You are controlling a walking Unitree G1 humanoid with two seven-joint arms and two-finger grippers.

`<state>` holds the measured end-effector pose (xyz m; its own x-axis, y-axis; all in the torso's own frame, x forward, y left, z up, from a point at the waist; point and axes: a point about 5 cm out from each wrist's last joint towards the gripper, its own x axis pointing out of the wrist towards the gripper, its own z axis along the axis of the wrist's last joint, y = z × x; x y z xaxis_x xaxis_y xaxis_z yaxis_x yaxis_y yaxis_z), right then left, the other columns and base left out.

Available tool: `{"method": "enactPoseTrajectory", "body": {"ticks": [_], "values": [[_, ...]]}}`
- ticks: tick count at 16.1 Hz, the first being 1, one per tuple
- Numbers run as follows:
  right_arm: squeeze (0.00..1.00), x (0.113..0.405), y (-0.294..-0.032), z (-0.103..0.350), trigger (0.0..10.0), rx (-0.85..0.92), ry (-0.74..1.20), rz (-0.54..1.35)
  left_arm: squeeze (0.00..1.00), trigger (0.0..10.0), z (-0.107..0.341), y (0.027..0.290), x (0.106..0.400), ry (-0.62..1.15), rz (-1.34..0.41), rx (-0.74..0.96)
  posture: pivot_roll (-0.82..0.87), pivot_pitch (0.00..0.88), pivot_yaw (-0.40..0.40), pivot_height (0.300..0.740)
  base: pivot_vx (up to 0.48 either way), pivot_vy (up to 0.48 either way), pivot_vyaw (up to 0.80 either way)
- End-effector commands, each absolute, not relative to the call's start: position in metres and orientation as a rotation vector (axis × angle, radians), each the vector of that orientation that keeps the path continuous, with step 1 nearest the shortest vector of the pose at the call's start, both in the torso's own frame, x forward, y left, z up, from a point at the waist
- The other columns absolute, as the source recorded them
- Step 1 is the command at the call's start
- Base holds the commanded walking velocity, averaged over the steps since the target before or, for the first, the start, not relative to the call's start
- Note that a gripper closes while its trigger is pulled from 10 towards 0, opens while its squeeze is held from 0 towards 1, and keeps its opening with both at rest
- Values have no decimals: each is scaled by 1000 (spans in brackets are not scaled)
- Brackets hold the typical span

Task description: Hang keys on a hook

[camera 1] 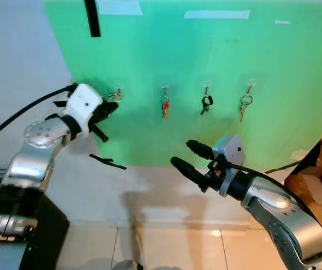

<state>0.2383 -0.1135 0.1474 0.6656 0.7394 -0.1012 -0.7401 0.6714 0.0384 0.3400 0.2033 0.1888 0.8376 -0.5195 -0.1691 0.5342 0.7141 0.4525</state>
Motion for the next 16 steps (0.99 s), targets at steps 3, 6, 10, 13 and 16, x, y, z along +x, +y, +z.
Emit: {"method": "enactPoseTrajectory", "body": {"ticks": [3,6,10,13,16], "values": [[0,239,-111,151,10000,-21,101,841,0,10000,187,201,350,35,-527,601,-27,0,77,740,0,0,0],[0,240,-110,152,10000,-22,100,842,0,10000,182,188,353,14,-554,644,-27,0,77,740,0,0,0],[0,240,-110,152,10000,-27,101,840,0,10000,172,203,359,89,-387,924,-31,0,84,740,0,0,0],[0,238,-109,151,10000,-28,105,845,0,10000,152,211,346,225,-435,1075,-26,0,79,740,0,0,0],[0,238,-108,152,10000,-31,104,848,0,10000,139,209,334,295,-504,1137,-27,0,76,740,0,0,0]]}}
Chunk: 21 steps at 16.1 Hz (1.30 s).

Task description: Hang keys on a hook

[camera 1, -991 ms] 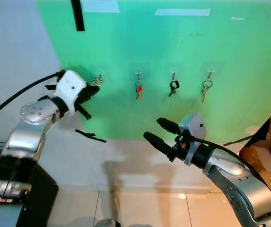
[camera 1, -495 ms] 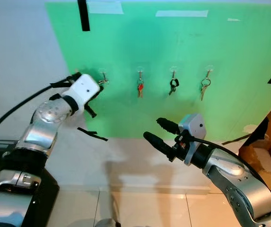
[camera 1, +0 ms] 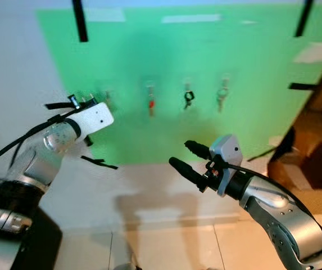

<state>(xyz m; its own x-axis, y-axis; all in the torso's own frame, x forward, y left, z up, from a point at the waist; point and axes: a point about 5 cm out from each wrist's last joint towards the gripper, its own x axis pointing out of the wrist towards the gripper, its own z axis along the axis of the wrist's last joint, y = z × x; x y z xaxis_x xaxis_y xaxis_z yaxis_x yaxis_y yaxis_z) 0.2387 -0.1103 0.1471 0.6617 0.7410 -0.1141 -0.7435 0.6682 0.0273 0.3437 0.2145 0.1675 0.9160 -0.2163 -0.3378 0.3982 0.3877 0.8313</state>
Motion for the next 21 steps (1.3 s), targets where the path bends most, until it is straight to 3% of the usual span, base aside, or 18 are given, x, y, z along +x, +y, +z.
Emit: {"method": "enactPoseTrajectory", "body": {"ticks": [1,4,9,14,16,21], "values": [[0,238,-108,152,10000,-33,104,848,0,10000,136,207,331,307,-522,1127,-27,0,76,740,0,0,0],[0,238,-109,152,10000,-40,103,845,0,10000,134,202,322,281,-618,1039,-26,0,73,740,0,0,0],[0,242,-111,152,10000,-48,102,843,0,10000,146,231,331,249,-414,1065,-20,0,69,740,0,0,0],[0,243,-112,150,10000,-50,102,841,0,10000,151,231,339,214,-375,1071,-26,0,72,740,0,0,0],[0,243,-114,149,10000,-42,101,840,1000,10000,151,233,338,216,-361,1017,-27,0,72,740,0,0,0],[0,235,-108,156,10000,36,67,951,1000,10000,154,245,333,211,-389,988,-16,0,61,740,0,0,0]]}}
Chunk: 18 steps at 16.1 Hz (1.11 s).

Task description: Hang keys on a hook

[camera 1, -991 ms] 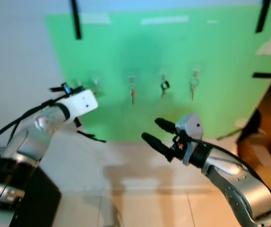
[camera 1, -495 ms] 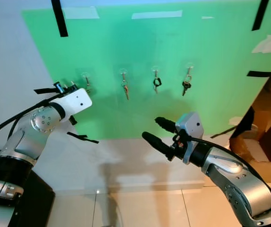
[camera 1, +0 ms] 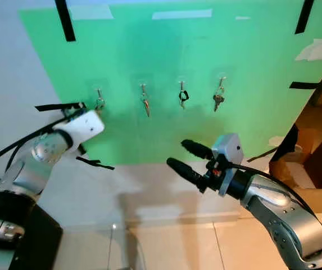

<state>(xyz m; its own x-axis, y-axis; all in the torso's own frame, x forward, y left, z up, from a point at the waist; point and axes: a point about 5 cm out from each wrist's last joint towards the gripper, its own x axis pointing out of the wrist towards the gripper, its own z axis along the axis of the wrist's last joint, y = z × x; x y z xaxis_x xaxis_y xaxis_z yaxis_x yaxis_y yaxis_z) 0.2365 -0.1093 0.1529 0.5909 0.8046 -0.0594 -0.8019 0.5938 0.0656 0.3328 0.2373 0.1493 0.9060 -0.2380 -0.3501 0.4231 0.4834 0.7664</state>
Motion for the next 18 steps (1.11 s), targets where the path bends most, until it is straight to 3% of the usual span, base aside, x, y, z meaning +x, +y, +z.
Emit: {"method": "enactPoseTrajectory", "body": {"ticks": [1,5,11,14,17,18], "values": [[0,235,-107,159,10000,48,55,960,1000,10000,157,246,331,202,-394,966,-13,0,58,740,0,0,0],[0,237,-108,163,10000,69,41,958,1000,10000,178,250,326,118,-425,772,-12,0,57,740,0,0,0],[0,236,-110,161,10000,75,61,940,1000,10000,184,282,303,133,-437,434,-13,0,62,740,0,0,0],[0,242,-123,148,10000,37,107,729,1000,10000,177,253,283,141,-593,291,-5,0,49,740,0,0,0],[0,243,-147,121,10000,63,249,372,1000,10000,168,197,279,89,-506,100,4,0,30,740,0,0,-267],[0,241,-153,119,10000,54,239,281,945,10000,152,188,275,127,-479,160,0,0,30,740,0,0,-800]]}}
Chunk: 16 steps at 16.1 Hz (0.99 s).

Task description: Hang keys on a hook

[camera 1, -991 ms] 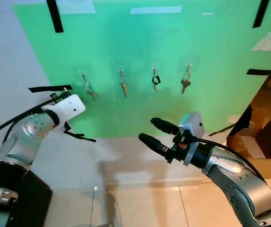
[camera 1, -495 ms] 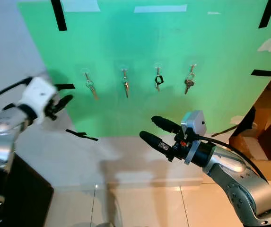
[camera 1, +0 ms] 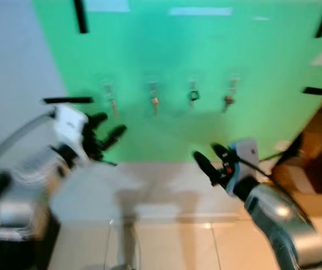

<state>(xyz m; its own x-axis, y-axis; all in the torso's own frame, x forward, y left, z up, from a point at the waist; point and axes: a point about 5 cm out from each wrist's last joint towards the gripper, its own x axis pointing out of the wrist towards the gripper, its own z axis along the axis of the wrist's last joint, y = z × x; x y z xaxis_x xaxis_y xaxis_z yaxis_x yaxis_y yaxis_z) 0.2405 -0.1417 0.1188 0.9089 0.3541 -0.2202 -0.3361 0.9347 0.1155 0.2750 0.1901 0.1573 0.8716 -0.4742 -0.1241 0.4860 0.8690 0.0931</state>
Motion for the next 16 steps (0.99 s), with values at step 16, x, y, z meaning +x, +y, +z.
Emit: {"method": "enactPoseTrajectory", "body": {"ticks": [16], "values": [[0,238,-198,108,10000,48,282,-110,0,10000,96,162,240,281,-201,184,-55,0,-4,740,0,0,-650]]}}
